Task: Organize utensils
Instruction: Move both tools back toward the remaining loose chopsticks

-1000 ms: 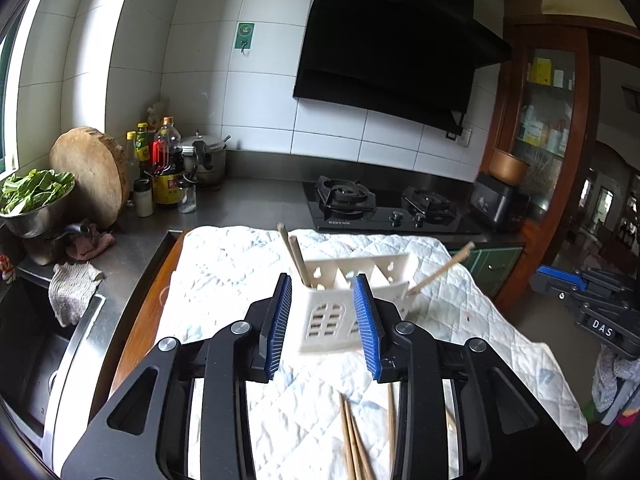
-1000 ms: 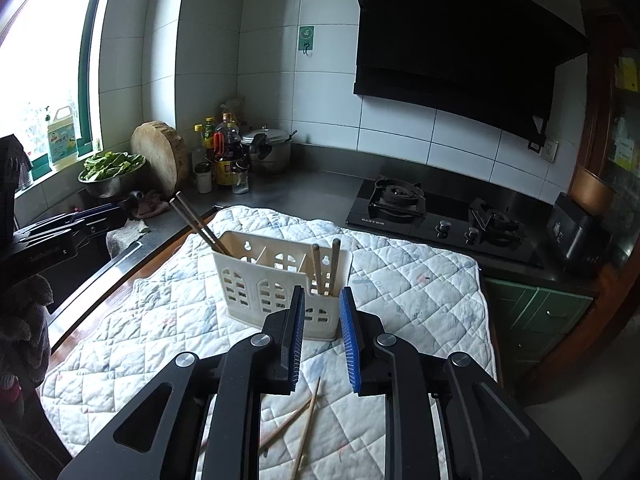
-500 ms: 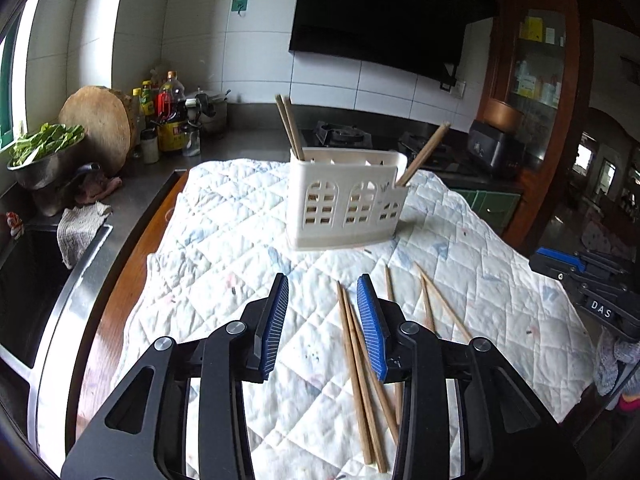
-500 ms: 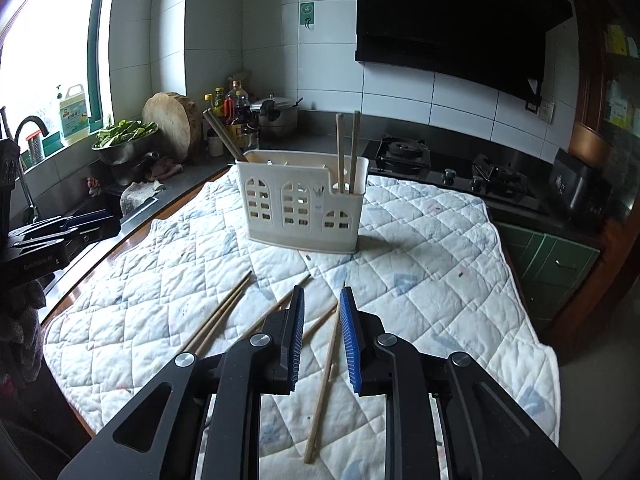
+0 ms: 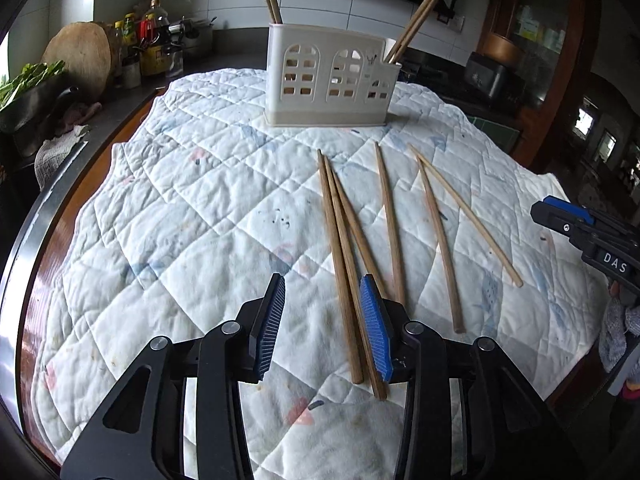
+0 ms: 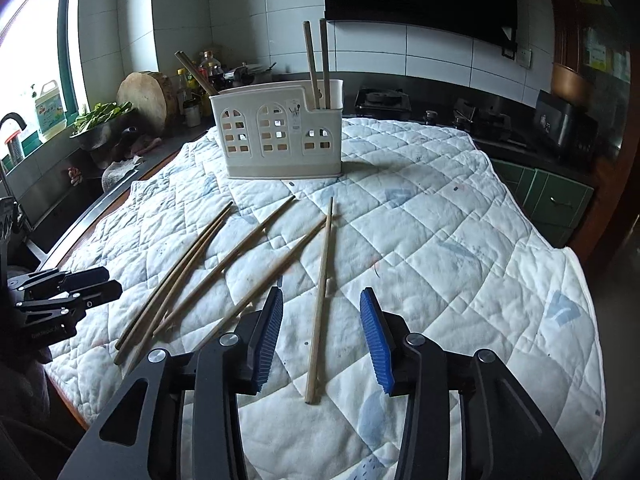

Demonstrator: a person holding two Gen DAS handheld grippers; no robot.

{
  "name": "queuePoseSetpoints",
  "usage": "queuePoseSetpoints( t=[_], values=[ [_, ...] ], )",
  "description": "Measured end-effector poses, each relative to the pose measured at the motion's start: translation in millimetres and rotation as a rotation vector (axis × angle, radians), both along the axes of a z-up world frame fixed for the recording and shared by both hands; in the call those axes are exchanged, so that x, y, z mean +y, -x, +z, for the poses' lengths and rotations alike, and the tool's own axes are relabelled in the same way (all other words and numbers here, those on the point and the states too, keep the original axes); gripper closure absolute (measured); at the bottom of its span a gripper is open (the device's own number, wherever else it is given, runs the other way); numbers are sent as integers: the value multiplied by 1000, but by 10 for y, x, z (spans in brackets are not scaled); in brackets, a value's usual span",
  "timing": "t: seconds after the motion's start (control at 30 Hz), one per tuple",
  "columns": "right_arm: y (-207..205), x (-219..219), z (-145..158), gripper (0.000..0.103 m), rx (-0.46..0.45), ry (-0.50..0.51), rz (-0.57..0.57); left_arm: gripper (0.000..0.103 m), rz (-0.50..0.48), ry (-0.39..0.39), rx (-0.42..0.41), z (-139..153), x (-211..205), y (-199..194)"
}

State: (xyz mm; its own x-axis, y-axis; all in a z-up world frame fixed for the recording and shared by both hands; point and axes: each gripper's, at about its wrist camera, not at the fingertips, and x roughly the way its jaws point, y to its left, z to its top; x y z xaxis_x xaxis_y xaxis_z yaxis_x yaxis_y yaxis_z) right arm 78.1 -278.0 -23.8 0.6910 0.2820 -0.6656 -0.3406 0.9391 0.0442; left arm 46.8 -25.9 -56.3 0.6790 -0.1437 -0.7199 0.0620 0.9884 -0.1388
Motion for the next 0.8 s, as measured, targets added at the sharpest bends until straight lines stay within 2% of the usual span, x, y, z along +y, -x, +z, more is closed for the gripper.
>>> queuePoseSetpoints(
  t=[0.3, 0.47, 0.8],
  values=[
    [30, -19, -73, 52, 1, 9, -14, 64, -2, -3, 34, -131, -67, -30],
    [16, -12, -91, 51, 7, 10, -12, 71, -1, -1, 50, -174, -68, -74],
    [-12, 13, -164, 51, 26, 12, -12, 76, 3, -33, 52, -214, -161, -107]
  ],
)
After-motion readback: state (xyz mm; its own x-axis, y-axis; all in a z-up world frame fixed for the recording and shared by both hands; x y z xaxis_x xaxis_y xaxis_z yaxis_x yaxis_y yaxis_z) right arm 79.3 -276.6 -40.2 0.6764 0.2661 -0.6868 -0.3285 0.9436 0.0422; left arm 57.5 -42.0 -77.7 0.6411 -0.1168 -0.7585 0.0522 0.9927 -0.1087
